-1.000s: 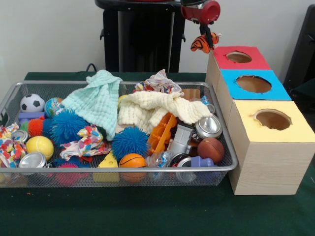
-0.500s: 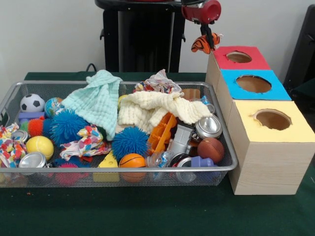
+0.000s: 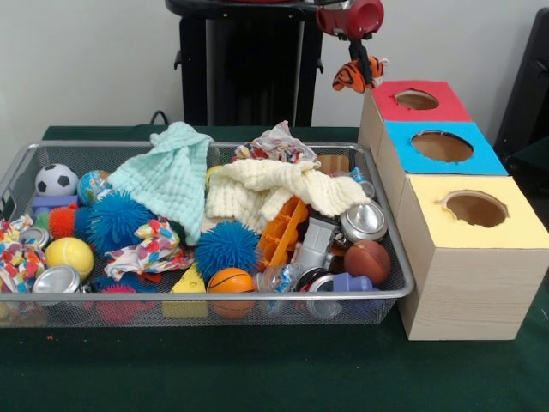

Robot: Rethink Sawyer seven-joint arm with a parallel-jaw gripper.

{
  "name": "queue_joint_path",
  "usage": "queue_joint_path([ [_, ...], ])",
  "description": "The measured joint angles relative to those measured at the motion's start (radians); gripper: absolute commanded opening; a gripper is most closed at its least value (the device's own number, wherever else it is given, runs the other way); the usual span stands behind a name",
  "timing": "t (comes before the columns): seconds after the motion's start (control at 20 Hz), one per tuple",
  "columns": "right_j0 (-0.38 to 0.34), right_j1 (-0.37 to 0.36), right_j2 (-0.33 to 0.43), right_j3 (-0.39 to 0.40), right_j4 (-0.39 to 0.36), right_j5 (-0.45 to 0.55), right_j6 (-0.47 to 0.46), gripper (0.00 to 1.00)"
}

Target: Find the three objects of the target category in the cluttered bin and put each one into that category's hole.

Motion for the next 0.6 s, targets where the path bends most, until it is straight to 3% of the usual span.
queue_joint_path([
  [0.6,0.035,-0.015,0.033,-0.036,0.106,0.0,0.0,0.0],
])
